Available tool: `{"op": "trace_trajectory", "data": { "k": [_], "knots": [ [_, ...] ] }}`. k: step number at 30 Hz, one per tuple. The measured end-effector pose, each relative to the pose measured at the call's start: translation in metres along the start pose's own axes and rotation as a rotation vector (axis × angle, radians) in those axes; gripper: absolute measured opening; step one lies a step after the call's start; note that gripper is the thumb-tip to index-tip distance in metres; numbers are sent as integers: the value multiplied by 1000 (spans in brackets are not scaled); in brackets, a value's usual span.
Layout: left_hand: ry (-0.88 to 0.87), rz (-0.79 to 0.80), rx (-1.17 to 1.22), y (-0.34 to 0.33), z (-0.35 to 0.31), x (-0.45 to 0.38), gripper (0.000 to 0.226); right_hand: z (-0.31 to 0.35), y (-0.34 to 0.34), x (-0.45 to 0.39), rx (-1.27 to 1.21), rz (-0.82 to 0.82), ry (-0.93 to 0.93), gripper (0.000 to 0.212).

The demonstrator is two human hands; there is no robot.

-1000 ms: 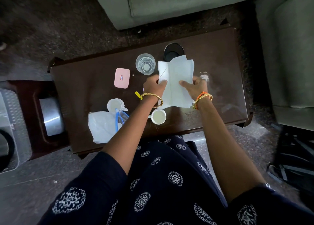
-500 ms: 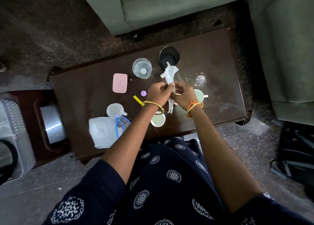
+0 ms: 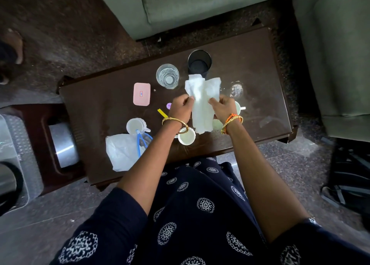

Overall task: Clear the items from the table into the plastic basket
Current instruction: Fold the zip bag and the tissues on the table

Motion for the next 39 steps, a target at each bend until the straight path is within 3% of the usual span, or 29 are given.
{"op": "trace_trajectory", "data": {
  "k": [4,8,10,12,13,17,21,28,31,36,39],
  "knots": [
    [134,-74,215,6,8,2,25,-3,14,-7,-127,-89,-70,24],
    [177,65,376,3,9,0,41,-5,18,-8,-175,-56,-170,16],
    [159,116,312,1,10,1,28,-3,19,-7,-194,-35,-175,6],
    [120,114,199,1,11,0,15,-4,19,-5,-221,20,-218,24],
    [112,99,169,2,10,0,15,-5,18,-4,-214,49,-242,33],
    [130,65,137,4,10,-2,18,-9,19,-9,-79,44,-154,28],
    [128,42,79,7,8,-10,14,-8,24,-20,40,21,-118,36],
    [35,-174,-90,9,-3,-31,26,14,4,-42,154,12,21,7],
    [7,-258,-182,3,-8,-34,21,17,-10,-44,194,15,36,19],
    [26,-413,-340,0,-13,-31,14,18,-32,-39,226,41,94,56],
    [22,-452,-438,-3,-11,-30,9,16,-35,-38,317,14,182,53]
  ]
}}
Point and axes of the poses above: each hand's wrist, its own x-axis away from the middle knuckle, its own y-axis out of the back of the hand, z = x × y, the point moved 6 cm from there along -x, towards the middle knuckle, and after that the axes turned 13 degrees about -x, right-handed, at the moved point
